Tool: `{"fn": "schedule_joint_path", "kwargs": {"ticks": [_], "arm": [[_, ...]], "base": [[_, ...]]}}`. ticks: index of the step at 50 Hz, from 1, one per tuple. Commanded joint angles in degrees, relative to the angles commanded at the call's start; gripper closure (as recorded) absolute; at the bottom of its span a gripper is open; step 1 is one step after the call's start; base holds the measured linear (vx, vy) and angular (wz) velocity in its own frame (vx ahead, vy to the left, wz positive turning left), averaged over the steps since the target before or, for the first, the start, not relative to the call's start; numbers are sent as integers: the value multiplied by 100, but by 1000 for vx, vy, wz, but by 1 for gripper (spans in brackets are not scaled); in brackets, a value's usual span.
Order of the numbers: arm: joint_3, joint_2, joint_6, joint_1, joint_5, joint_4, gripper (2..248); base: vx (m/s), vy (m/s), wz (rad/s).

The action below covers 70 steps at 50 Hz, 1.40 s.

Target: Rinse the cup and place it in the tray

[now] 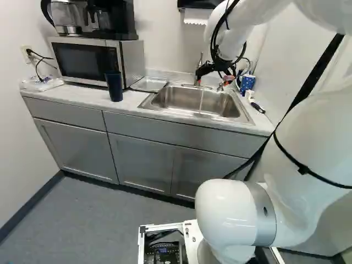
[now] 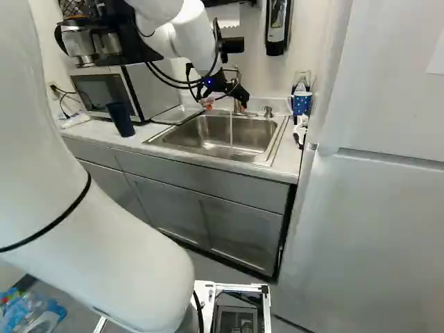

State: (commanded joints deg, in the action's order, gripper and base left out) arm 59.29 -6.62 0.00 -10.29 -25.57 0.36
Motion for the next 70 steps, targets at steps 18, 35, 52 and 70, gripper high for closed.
{"fn": "schedule_joint_path", "kwargs": {"ticks": [18, 35, 52, 70], "arm": [[50, 53, 0, 367, 0, 0, 3], [117, 123, 0, 713, 0, 0, 3], [114, 119, 0, 1052, 0, 0, 3], [117, 122, 0, 1411, 0, 0, 3]], "base": [[0, 0, 0], [0, 0, 0], [0, 0, 0], [0, 0, 0]]}}
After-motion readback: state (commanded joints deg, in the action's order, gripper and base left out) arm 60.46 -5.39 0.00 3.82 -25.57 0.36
